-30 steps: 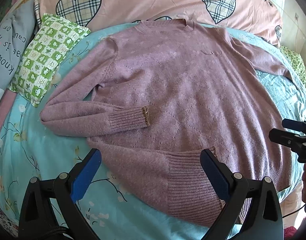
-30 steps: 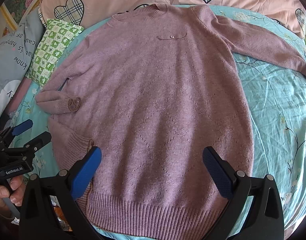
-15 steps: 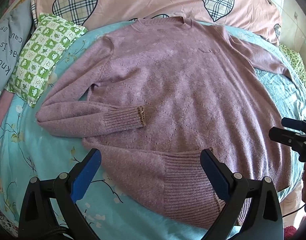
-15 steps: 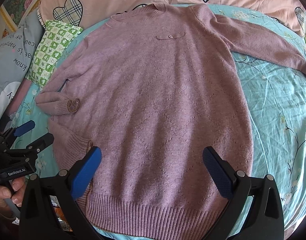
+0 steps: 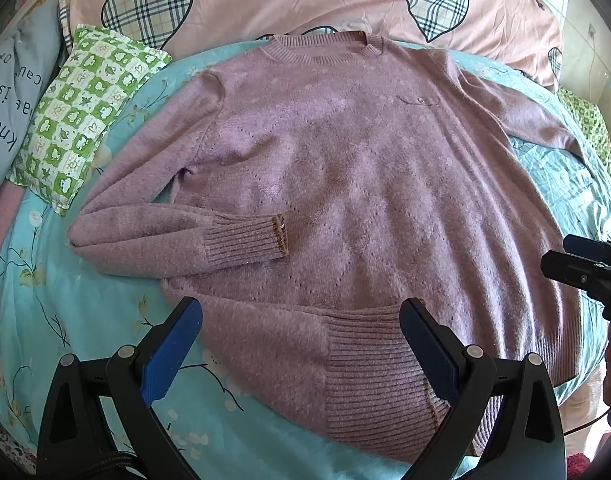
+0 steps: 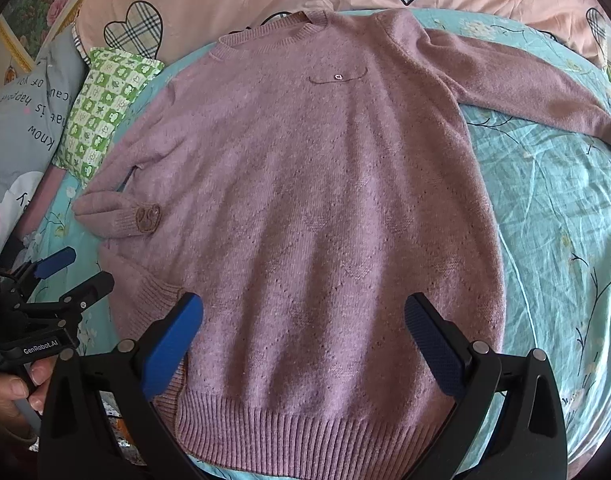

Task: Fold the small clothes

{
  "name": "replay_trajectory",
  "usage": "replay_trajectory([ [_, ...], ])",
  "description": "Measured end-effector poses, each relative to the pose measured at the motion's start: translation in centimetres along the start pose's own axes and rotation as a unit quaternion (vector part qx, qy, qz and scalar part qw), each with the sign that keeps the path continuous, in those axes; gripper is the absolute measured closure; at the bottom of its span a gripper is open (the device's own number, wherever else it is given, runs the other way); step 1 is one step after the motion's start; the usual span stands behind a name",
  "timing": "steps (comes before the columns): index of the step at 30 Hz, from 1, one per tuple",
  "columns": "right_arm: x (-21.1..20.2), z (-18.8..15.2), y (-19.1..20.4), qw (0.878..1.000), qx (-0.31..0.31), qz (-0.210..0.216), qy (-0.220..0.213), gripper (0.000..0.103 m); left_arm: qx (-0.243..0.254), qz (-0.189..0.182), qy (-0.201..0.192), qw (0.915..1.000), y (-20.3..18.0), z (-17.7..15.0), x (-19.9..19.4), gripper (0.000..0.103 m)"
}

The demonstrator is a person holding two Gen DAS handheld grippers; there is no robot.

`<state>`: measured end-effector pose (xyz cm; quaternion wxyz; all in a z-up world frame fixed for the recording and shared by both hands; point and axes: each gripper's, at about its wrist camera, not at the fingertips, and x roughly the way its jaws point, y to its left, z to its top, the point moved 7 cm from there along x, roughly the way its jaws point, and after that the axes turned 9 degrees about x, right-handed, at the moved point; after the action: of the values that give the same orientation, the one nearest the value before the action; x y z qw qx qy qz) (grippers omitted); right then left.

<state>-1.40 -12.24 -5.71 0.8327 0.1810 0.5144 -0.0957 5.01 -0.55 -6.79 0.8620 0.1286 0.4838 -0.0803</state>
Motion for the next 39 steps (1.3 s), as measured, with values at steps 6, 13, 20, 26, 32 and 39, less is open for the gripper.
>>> replay_trajectory([
  [6,-0.2,0.3,0.2,1.000,0.007,0.024,-0.012,0.002,0.008,0.005,0.010,0.9999,0.0,0.4,0.5,0.004],
  [13,-0.7,1.1,-0.9,0.999,0.026,0.020,-0.031,0.002,0.005,0.001,0.026,0.9996,0.0,0.7,1.2,0.004],
  [20,-1.9,3.1,-5.4,0.990,0.121,0.045,-0.051,0.002,0.000,0.003,0.024,0.9997,0.5,2.3,2.3,0.004],
  [26,-3.1,5.2,-11.6,0.980,0.184,0.013,-0.070,0.003,-0.008,0.008,0.025,0.9996,1.2,4.9,3.6,0.004],
  [32,-4.2,7.3,-18.9,0.963,0.249,-0.020,-0.097,0.007,-0.023,0.013,0.022,0.9994,2.1,8.6,5.4,0.004],
  [39,-4.7,10.8,-27.4,0.936,0.326,-0.042,-0.125,0.012,-0.063,-0.021,0.019,0.9976,3.3,13.5,8.2,0.004],
])
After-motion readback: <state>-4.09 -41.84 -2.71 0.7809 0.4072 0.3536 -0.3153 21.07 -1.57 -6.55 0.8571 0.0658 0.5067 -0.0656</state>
